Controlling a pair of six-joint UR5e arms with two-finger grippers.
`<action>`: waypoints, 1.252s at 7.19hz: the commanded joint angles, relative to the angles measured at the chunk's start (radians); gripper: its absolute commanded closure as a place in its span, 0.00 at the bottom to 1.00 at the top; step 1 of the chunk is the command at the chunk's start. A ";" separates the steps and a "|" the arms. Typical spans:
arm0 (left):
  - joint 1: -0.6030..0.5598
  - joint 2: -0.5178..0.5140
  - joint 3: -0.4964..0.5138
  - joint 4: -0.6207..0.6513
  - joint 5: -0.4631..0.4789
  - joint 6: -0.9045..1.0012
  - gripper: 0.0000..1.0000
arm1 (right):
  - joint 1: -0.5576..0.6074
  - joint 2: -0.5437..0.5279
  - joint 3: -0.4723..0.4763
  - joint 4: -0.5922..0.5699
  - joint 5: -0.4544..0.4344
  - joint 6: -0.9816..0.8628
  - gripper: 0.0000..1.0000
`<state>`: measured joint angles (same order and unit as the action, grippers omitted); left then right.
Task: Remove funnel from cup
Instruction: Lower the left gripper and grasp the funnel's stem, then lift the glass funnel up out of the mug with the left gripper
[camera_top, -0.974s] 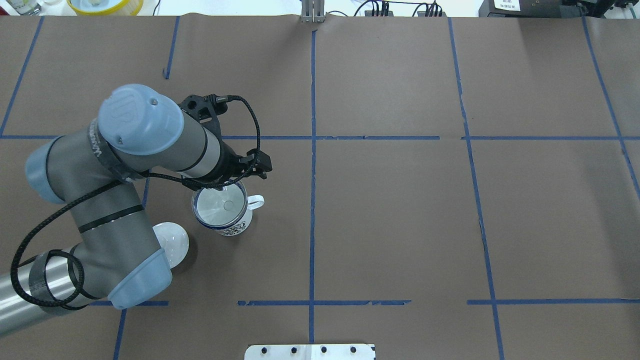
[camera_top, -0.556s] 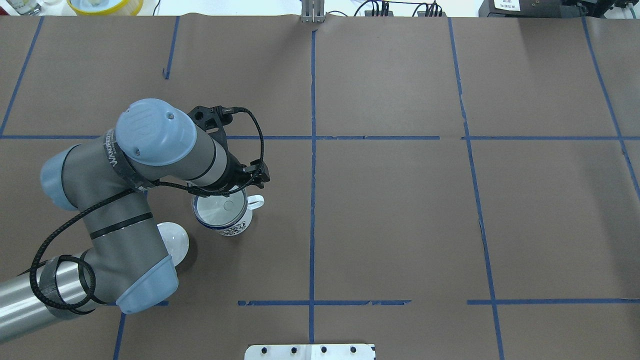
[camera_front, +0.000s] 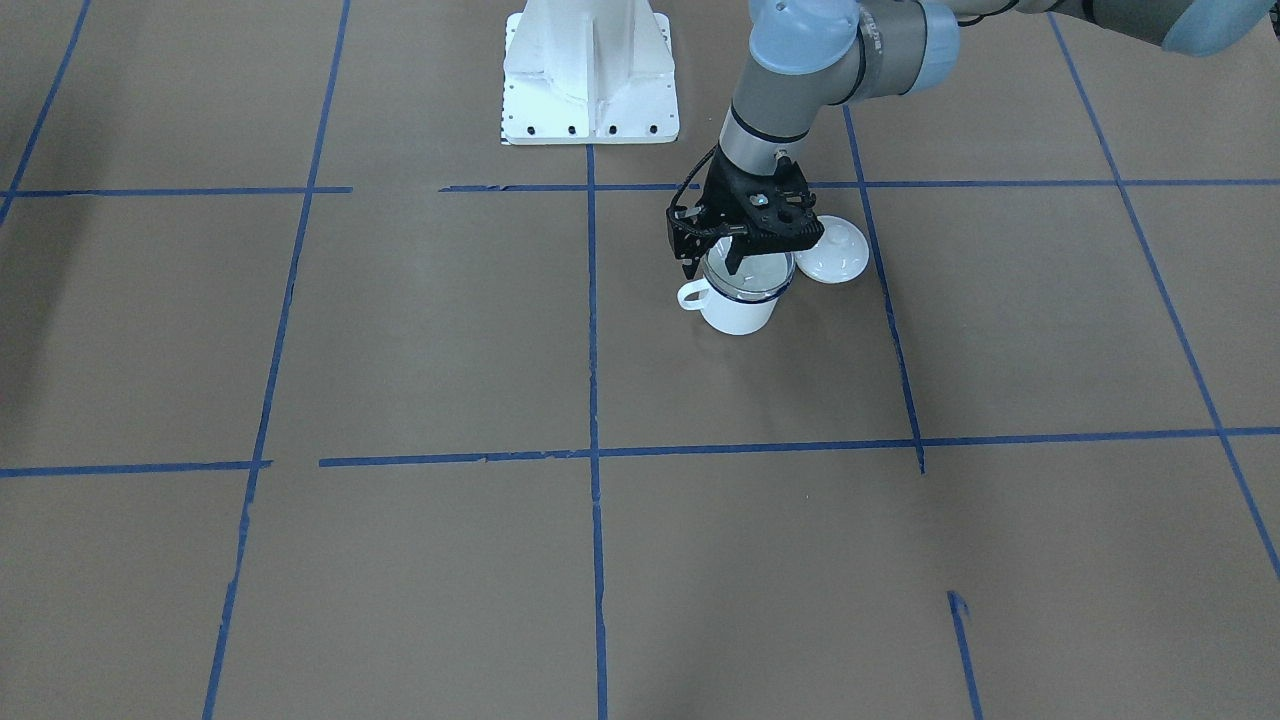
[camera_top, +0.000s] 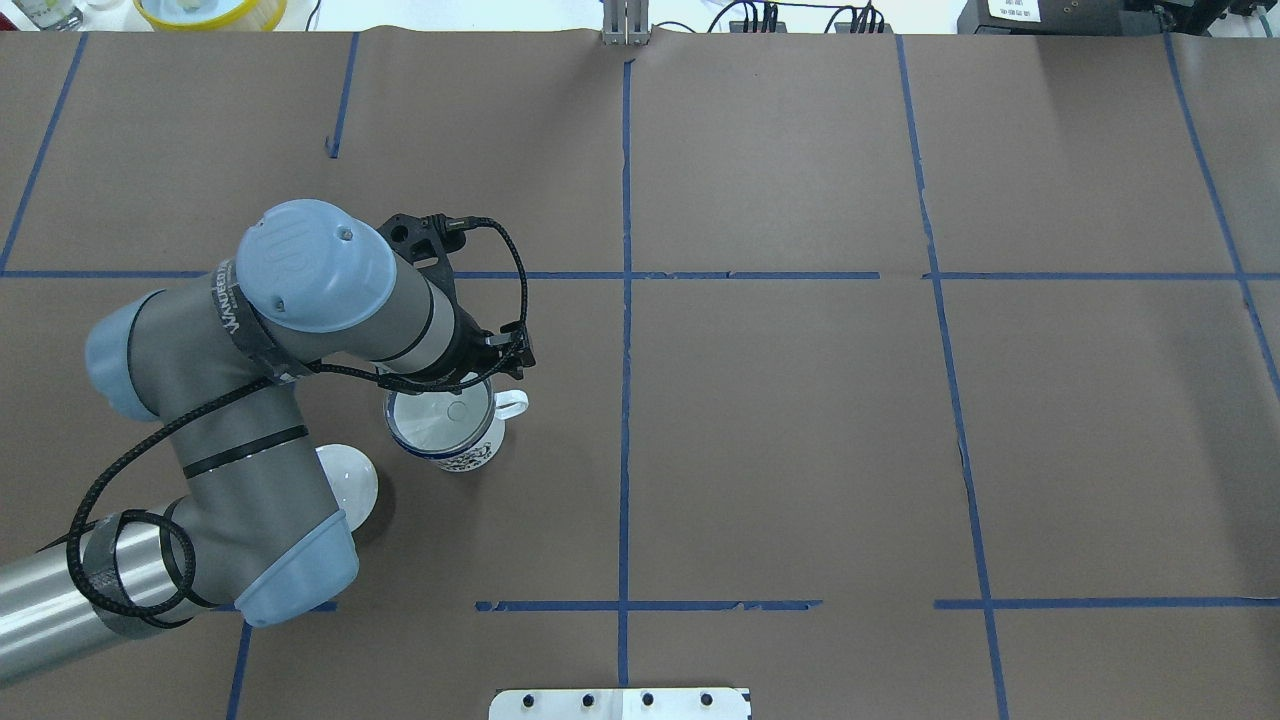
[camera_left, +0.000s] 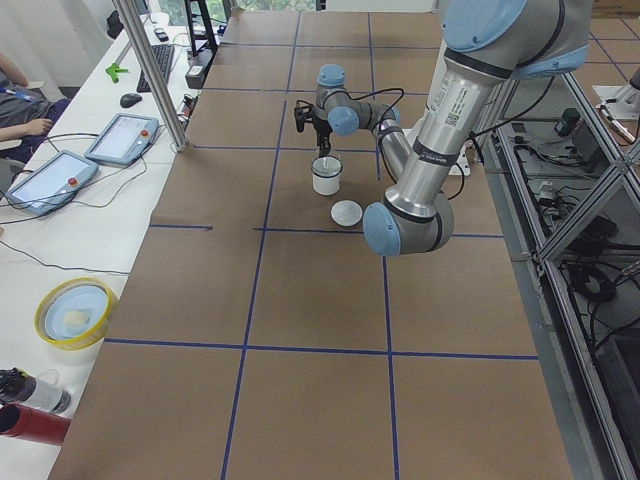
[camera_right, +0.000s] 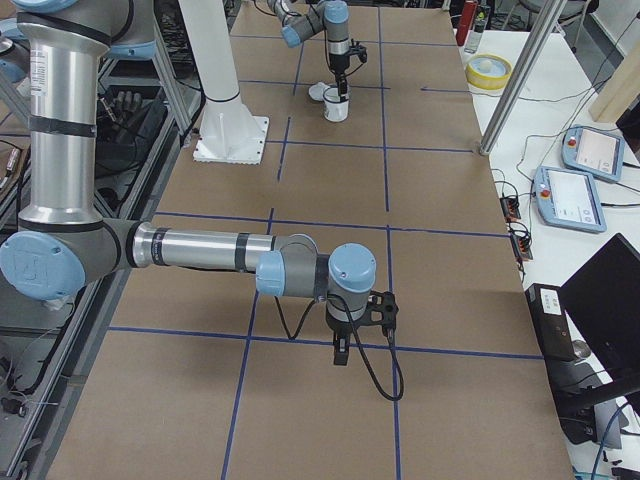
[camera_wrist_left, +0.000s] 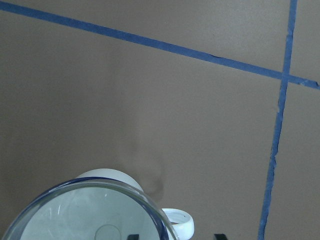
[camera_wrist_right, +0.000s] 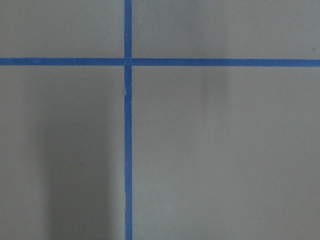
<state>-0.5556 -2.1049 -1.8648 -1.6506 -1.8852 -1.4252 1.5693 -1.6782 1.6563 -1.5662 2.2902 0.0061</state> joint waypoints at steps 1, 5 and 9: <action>-0.001 0.003 -0.008 0.003 -0.002 0.002 1.00 | 0.000 0.000 0.000 0.000 0.000 0.000 0.00; -0.012 -0.006 -0.196 0.203 -0.006 0.063 1.00 | 0.000 0.000 0.000 0.000 0.000 0.000 0.00; -0.130 -0.047 -0.236 0.167 0.152 -0.097 1.00 | 0.000 0.000 -0.001 0.000 0.000 0.000 0.00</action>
<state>-0.6621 -2.1567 -2.1193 -1.4042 -1.8356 -1.4094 1.5693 -1.6782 1.6562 -1.5662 2.2902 0.0061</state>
